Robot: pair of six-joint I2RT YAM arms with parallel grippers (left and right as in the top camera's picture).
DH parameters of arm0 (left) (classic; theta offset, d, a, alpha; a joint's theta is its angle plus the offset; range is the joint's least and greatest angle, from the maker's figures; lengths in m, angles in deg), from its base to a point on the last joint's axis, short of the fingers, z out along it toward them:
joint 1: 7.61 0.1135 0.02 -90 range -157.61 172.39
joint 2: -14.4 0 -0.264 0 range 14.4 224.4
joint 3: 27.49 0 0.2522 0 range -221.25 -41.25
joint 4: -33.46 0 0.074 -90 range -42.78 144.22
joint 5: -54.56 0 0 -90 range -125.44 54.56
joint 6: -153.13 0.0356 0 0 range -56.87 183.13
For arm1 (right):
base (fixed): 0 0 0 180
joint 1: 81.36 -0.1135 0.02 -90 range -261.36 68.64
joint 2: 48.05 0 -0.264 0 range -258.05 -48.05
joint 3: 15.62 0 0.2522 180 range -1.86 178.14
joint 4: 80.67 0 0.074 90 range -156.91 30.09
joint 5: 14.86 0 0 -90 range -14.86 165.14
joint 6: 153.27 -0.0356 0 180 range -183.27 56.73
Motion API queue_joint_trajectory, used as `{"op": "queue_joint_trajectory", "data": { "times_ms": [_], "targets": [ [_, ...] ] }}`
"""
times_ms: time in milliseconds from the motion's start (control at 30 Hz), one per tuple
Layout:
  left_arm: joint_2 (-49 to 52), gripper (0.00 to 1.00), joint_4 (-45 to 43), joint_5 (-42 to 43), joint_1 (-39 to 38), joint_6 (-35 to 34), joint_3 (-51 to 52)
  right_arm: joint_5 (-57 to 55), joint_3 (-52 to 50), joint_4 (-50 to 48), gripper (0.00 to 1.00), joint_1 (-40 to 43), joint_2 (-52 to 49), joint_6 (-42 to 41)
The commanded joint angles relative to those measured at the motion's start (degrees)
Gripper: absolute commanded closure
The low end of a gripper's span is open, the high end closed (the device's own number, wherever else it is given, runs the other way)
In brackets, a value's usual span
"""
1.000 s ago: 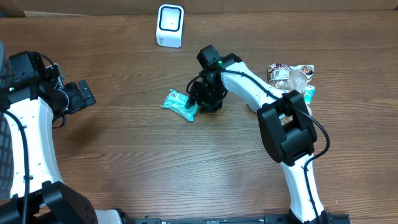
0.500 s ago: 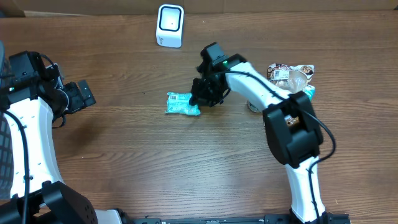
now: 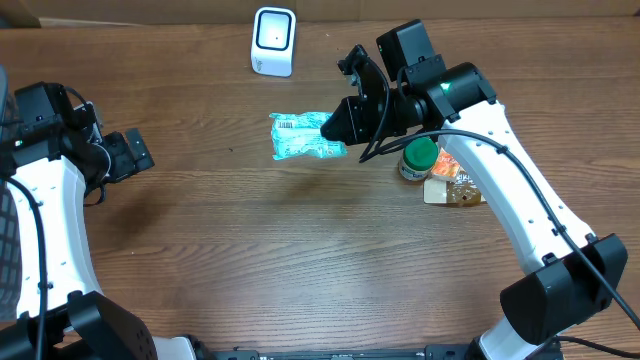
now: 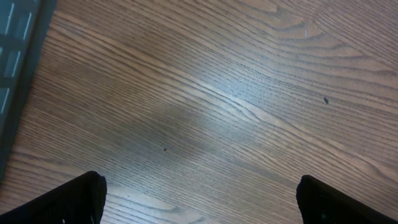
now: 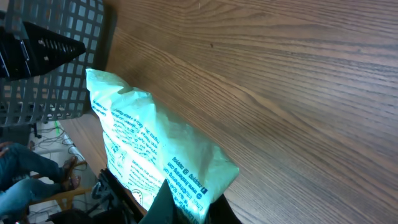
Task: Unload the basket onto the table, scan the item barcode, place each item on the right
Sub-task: 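Lift the wipes pack with the right gripper, then hold the wipes pack in front of the white scanner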
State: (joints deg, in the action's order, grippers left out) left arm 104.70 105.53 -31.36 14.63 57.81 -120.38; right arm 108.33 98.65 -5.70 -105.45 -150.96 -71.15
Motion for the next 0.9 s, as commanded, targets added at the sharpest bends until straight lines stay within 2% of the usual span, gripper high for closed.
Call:
{"op": "queue_joint_trajectory", "data": {
  "times_ms": [0,100,200,333,433,533,567,667,767,800,867],
  "targets": [
    [0.1,0.0,0.0,-0.2,0.2,1.5,-0.8,0.8,1.0,0.1,0.96,0.2,3.4,0.3],
    [0.1,0.0,0.0,-0.2,0.2,1.5,-0.9,-5.7,1.1,0.9,0.96,0.2,3.5,-7.9],
    [0.1,0.0,0.0,-0.2,0.2,1.5,-0.8,-10.4,4.1,3.3,0.96,0.2,3.1,-8.9],
    [0.1,0.0,0.0,-0.2,0.2,1.5,-0.8,-18.4,15.7,8.9,0.96,0.1,-0.5,-9.3],
    [0.1,0.0,0.0,-0.2,0.2,1.5,-0.8,-24.8,30.2,13.3,0.96,0.1,-7.5,-8.0],
    [0.1,0.0,0.0,-0.2,0.2,1.5,-0.8,-33.0,40.4,12.3,0.96,-0.6,-14.4,-1.9],
    [0.1,0.0,0.0,-0.2,0.2,1.5,-0.8,-40.1,41.3,7.7,0.96,-1.7,-16.6,3.3],
    [0.1,0.0,0.0,-0.2,0.2,1.5,-0.8,-51.5,40.5,-2.6,0.96,-4.5,-20.3,12.7],
    [0.1,0.0,0.0,-0.2,0.2,1.5,-0.8,-59.5,40.5,-13.0,0.96,-6.3,-24.7,18.7],
    [0.1,0.0,0.0,-0.2,0.2,1.5,-0.8,-63.8,40.5,-18.8,0.96,-6.8,-27.5,25.2],
    [0.1,0.0,0.0,-0.2,0.2,1.5,-0.8,-65.8,40.5,-24.1,0.96,-7.1,-29.9,32.2]
  ]
}}
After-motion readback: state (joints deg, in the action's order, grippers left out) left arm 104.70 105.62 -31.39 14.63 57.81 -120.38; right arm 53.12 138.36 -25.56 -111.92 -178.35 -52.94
